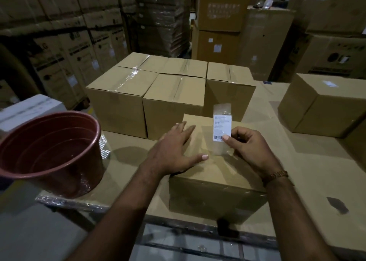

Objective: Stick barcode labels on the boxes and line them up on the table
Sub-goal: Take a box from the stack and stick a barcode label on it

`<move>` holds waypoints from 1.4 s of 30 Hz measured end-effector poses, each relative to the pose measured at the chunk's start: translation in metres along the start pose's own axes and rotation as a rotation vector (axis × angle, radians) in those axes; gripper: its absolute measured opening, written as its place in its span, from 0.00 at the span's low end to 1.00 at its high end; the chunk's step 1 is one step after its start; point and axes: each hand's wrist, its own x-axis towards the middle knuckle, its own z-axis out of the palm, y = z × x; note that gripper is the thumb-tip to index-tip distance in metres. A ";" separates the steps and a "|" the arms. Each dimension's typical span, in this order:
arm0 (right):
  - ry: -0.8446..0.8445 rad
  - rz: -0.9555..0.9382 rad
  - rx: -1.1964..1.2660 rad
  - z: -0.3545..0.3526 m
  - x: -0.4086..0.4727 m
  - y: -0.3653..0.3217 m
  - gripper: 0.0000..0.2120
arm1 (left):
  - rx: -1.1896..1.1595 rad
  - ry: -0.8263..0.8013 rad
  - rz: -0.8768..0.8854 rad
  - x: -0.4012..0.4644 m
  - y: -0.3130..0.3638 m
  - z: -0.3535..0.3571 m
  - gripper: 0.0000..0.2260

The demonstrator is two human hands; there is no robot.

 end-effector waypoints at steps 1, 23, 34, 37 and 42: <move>0.022 -0.007 -0.004 0.006 0.002 -0.004 0.09 | -0.035 0.058 -0.012 -0.006 -0.006 -0.005 0.48; -0.028 0.089 0.111 0.359 0.053 -0.112 0.04 | 0.359 0.479 -0.421 -0.094 -0.288 -0.187 0.47; -0.042 0.055 -0.519 0.467 0.045 -0.123 0.09 | 0.233 0.248 -0.472 -0.128 -0.389 -0.197 0.46; -0.094 0.051 -0.666 0.481 0.047 -0.123 0.10 | 0.106 0.228 -0.421 -0.130 -0.398 -0.194 0.47; -0.163 0.088 -0.854 0.492 0.052 -0.123 0.09 | 0.000 0.268 -0.374 -0.130 -0.399 -0.191 0.38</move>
